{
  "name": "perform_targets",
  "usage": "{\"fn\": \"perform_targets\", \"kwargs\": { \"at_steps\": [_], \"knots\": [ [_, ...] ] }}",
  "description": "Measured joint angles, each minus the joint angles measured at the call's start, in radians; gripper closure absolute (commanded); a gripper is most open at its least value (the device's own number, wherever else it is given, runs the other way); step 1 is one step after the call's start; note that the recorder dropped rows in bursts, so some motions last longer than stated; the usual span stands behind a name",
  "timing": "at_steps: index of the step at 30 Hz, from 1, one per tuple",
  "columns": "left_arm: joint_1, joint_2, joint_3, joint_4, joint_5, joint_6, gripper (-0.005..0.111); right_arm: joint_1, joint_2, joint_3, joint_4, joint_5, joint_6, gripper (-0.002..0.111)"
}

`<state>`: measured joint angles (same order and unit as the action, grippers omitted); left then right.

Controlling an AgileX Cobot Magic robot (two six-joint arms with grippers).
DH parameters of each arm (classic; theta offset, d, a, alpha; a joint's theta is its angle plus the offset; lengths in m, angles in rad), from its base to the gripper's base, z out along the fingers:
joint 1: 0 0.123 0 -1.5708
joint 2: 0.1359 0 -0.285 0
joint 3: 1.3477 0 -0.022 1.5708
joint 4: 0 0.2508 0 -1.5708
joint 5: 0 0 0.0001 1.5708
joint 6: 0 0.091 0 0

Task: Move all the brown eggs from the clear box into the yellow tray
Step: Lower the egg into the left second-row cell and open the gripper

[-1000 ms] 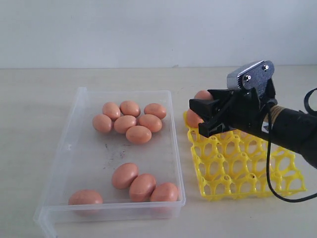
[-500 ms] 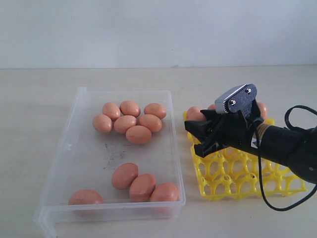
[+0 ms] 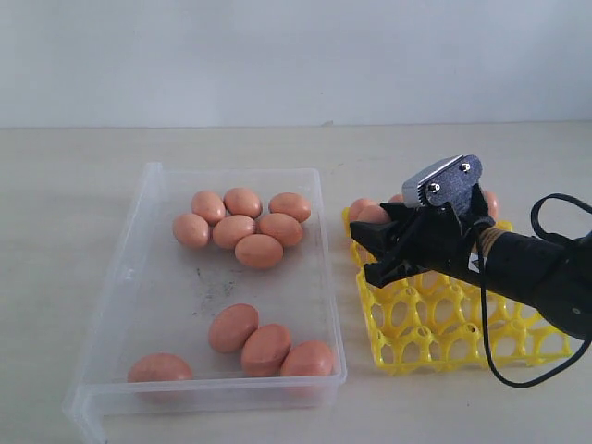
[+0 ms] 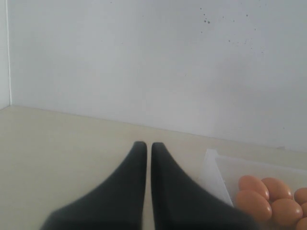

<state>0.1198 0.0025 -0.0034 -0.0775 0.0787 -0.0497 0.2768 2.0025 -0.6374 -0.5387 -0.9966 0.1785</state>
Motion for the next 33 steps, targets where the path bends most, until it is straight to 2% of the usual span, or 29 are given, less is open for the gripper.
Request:
{"fn": "perform_targets", "kwargs": {
  "at_steps": [14,17,22,24,26,33],
  "knots": [
    [0.0,0.0,0.0,0.0,0.0,0.0,0.103,0.0,0.0,0.0,-0.005,0.004,-0.013,0.107],
    [0.0,0.0,0.0,0.0,0.0,0.0,0.103,0.0,0.0,0.0,-0.009,0.004,-0.013,0.097],
    [0.0,0.0,0.0,0.0,0.0,0.0,0.103,0.0,0.0,0.0,-0.011,0.004,-0.018,0.065],
    [0.0,0.0,0.0,0.0,0.0,0.0,0.103,0.0,0.0,0.0,-0.011,0.004,-0.018,0.057],
    [0.0,0.0,0.0,0.0,0.0,0.0,0.103,0.0,0.0,0.0,-0.005,0.004,-0.018,0.054],
    [0.0,0.0,0.0,0.0,0.0,0.0,0.103,0.0,0.0,-0.002,0.001,0.004,-0.011,0.054]
  ]
}}
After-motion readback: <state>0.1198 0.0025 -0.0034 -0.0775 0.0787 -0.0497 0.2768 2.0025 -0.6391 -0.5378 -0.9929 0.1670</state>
